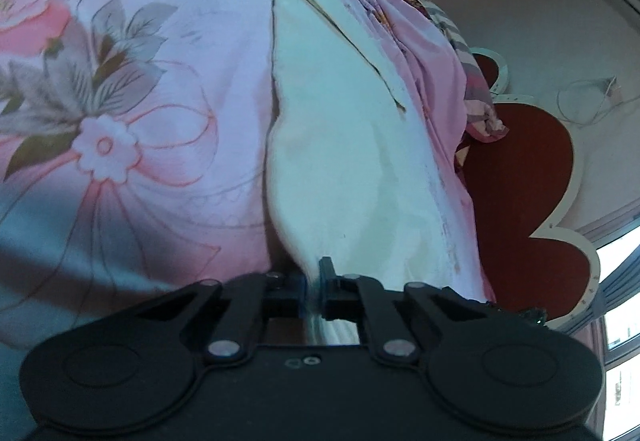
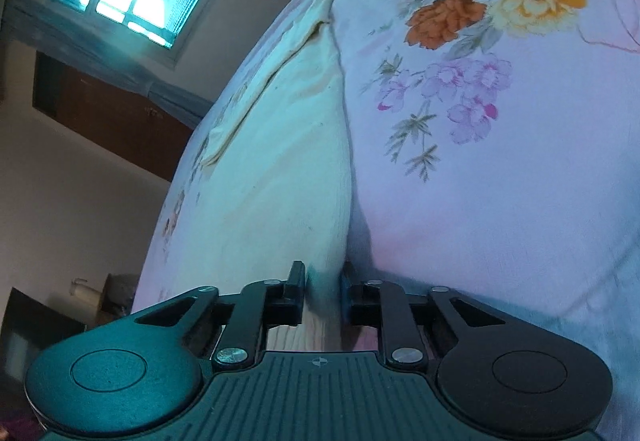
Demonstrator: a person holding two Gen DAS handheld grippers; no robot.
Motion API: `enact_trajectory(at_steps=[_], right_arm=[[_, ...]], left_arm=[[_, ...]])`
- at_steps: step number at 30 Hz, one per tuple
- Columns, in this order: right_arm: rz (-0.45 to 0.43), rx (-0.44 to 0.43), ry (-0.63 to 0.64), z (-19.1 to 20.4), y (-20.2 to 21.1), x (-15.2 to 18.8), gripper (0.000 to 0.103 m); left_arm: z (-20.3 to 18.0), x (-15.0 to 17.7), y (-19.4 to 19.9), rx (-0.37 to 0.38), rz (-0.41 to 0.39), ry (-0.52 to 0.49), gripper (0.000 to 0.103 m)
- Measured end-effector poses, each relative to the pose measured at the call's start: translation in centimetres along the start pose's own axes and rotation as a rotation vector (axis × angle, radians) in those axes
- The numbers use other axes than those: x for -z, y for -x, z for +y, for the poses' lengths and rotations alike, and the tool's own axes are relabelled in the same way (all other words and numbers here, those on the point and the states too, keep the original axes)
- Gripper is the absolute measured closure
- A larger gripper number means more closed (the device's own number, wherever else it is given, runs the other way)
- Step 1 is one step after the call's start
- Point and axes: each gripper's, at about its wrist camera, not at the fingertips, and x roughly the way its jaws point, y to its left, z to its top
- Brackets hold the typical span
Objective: Fold small clothes
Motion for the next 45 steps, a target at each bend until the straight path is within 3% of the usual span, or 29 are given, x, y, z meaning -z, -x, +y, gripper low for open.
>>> enact_trajectory(at_steps=[5, 6, 7, 9, 12, 17, 25, 30, 33, 35, 36, 37, 38, 39, 40, 42, 44, 45], right_arm=[[-0.031, -0.042, 0.047, 0.8, 1.8, -0.5, 0.098], [-0.023, -0.017, 0.059, 0.7, 1.5, -0.7, 0.098], [-0.005, 0.004, 0.054, 0.5, 1.0, -1.1, 0.098], [-0.032, -0.035, 0.035, 0.5, 1.1, -2.6, 0.098], [-0.084, -0.080, 0.064, 2.4, 1.4, -5.8, 0.098], [-0.084, -0.114, 0.171, 6.3, -1.3, -12.1, 0.098], [-0.086, -0.122, 0.216, 8.1, -7.5, -21.1, 0.098], [-0.111, -0.116, 0.155, 6.8, -13.5, -26.8, 0.098], [-0.103, -0.121, 0.088, 5.5, -17.2, -30.1, 0.098], [-0.105, -0.105, 0.004, 3.9, -19.8, -32.2, 0.098], [-0.161, -0.030, 0.007, 3.1, -20.5, -32.9, 0.098], [-0.174, 0.052, 0.017, 2.5, -21.0, -33.7, 0.088], [-0.150, 0.126, -0.023, 1.4, -21.1, -34.3, 0.065], [-0.126, 0.130, -0.018, 0.7, -20.6, -34.4, 0.062], [-0.132, 0.120, 0.076, 0.9, -19.3, -34.0, 0.062], [-0.140, 0.129, 0.203, 1.3, -17.0, -32.8, 0.062], [-0.141, 0.085, 0.222, 1.2, -15.4, -31.6, 0.062], [-0.162, 0.078, 0.232, 1.3, -14.7, -30.9, 0.062]], left_arm=[[0.0, 0.0, 1.9, 0.012, -0.022, -0.021, 0.102], [0.3, -0.3, 2.0, 0.007, -0.032, -0.015, 0.102], [0.8, -0.9, 2.0, 0.014, -0.045, 0.008, 0.103], [0.8, -2.2, 2.3, 0.057, -0.081, 0.032, 0.103], [-0.9, -5.2, 2.2, 0.122, -0.118, -0.001, 0.103], [-3.4, -11.1, 0.6, 0.169, -0.157, -0.048, 0.103], [-2.3, -20.4, -2.8, 0.172, -0.326, 0.079, 0.103], [-0.6, -27.1, -5.2, 0.166, -0.361, 0.099, 0.103], [-0.4, -31.1, -8.0, 0.121, -0.356, 0.087, 0.103], [-0.2, -33.1, -9.5, 0.039, -0.367, 0.054, 0.103], [-0.1, -33.7, -10.0, -0.028, -0.372, 0.046, 0.097], [0.1, -33.8, -10.1, -0.076, -0.364, 0.052, 0.087], [-0.2, -33.7, -10.0, -0.093, -0.329, 0.021, 0.084], [-0.9, -33.1, -9.7, -0.126, -0.300, -0.058, 0.084], [-2.2, -31.8, -9.2, -0.191, -0.263, -0.169, 0.084], [-3.0, -29.1, -8.2, -0.149, -0.209, -0.256, 0.077], [-3.5, -26.6, -7.7, -0.149, -0.195, -0.296, 0.056], [-4.2, -25.1, -7.6, -0.201, -0.212, -0.382, 0.053]])
